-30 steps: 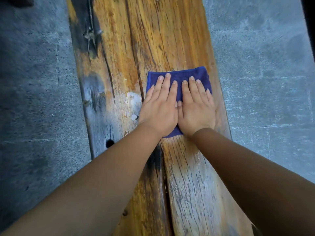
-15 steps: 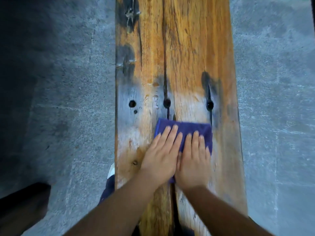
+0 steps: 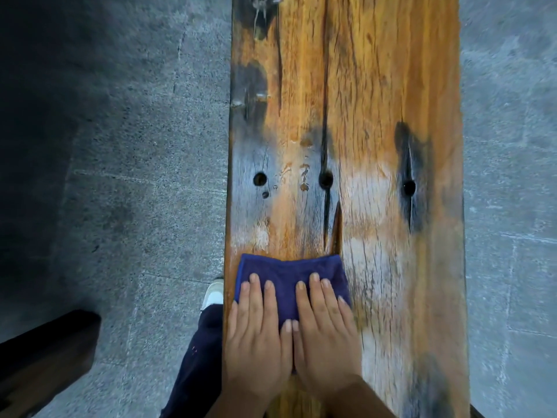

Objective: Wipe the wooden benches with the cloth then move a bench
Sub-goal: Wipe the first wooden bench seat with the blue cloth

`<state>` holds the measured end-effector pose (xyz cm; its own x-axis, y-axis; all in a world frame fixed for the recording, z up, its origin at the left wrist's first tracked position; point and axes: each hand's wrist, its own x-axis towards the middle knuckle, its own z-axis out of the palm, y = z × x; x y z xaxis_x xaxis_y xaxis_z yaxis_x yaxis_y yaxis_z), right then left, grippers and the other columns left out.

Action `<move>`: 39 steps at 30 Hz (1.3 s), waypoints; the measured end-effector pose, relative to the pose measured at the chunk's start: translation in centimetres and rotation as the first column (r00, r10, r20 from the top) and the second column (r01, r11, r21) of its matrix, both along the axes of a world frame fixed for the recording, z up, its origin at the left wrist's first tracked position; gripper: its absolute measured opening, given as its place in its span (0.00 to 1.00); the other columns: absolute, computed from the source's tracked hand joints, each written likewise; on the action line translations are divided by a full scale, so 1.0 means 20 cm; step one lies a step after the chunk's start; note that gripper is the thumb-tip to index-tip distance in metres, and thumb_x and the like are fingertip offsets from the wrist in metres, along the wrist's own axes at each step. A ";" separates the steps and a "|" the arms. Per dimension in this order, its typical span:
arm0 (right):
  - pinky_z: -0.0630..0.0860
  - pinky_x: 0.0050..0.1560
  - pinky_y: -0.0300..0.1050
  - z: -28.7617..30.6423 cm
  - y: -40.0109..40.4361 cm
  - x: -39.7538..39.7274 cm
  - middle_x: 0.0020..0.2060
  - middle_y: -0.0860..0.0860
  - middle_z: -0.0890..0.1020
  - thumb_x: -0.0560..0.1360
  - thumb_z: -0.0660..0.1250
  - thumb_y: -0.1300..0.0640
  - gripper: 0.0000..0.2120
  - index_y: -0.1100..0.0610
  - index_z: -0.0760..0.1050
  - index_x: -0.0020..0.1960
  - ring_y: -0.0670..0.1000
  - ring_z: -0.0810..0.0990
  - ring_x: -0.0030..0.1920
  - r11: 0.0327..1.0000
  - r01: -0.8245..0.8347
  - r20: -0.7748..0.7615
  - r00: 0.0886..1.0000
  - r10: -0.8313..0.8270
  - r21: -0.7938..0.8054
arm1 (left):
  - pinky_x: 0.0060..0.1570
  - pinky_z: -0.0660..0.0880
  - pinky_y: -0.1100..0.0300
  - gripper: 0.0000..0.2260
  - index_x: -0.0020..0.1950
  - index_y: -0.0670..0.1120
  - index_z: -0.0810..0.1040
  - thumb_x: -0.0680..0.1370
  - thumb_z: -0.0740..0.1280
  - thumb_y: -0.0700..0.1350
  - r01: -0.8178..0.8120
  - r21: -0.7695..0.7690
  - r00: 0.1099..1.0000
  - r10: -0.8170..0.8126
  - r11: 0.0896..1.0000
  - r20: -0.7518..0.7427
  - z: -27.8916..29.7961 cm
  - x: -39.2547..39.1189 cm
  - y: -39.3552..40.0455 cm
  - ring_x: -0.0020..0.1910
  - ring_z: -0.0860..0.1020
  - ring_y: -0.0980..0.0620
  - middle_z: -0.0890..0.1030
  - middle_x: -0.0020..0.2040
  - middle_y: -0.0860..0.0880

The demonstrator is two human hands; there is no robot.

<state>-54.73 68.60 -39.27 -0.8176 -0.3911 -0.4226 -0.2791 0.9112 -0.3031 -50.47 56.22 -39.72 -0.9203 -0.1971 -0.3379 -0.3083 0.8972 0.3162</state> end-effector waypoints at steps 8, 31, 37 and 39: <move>0.51 0.75 0.57 -0.03 -0.19 -0.62 0.78 0.56 0.54 0.80 0.49 0.44 0.28 0.51 0.57 0.78 0.56 0.51 0.77 0.994 0.079 -0.117 0.991 -0.070 0.071 | 0.75 0.49 0.47 0.29 0.80 0.49 0.48 0.80 0.51 0.55 0.091 -0.119 0.995 -0.095 0.989 -0.025 -0.07 -0.67 -0.21 0.79 0.49 0.47 0.50 0.80 0.44; 0.46 0.75 0.54 -0.08 -0.62 -2.21 0.77 0.56 0.59 0.80 0.50 0.44 0.29 0.56 0.57 0.78 0.56 0.54 0.78 0.999 0.007 -0.218 0.976 0.003 0.046 | 0.76 0.48 0.43 0.30 0.79 0.45 0.47 0.81 0.49 0.55 0.028 -0.157 0.998 -0.037 0.987 -0.055 -0.11 -2.21 -0.60 0.79 0.45 0.45 0.48 0.80 0.43; 0.49 0.75 0.55 -0.09 -0.62 -2.20 0.77 0.57 0.61 0.80 0.50 0.45 0.29 0.56 0.60 0.77 0.57 0.56 0.77 0.999 -0.008 -0.233 0.972 0.016 0.034 | 0.75 0.49 0.43 0.29 0.80 0.47 0.50 0.81 0.50 0.54 0.031 -0.136 0.996 -0.043 0.990 -0.084 -0.13 -2.19 -0.61 0.79 0.47 0.46 0.51 0.81 0.46; 0.49 0.75 0.55 -0.09 -0.61 -2.20 0.77 0.57 0.60 0.80 0.50 0.45 0.28 0.55 0.59 0.77 0.57 0.56 0.77 0.999 -0.018 -0.230 0.973 0.025 0.032 | 0.75 0.49 0.43 0.28 0.80 0.51 0.49 0.81 0.50 0.55 0.040 -0.131 0.995 -0.052 0.991 -0.088 -0.13 -2.19 -0.61 0.79 0.47 0.46 0.50 0.81 0.47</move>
<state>-98.71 56.38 -41.15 -0.8860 -0.3996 -0.2352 -0.3578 0.9119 -0.2012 -94.22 43.99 -42.25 -0.9552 -0.1901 -0.2267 -0.2408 0.9448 0.2222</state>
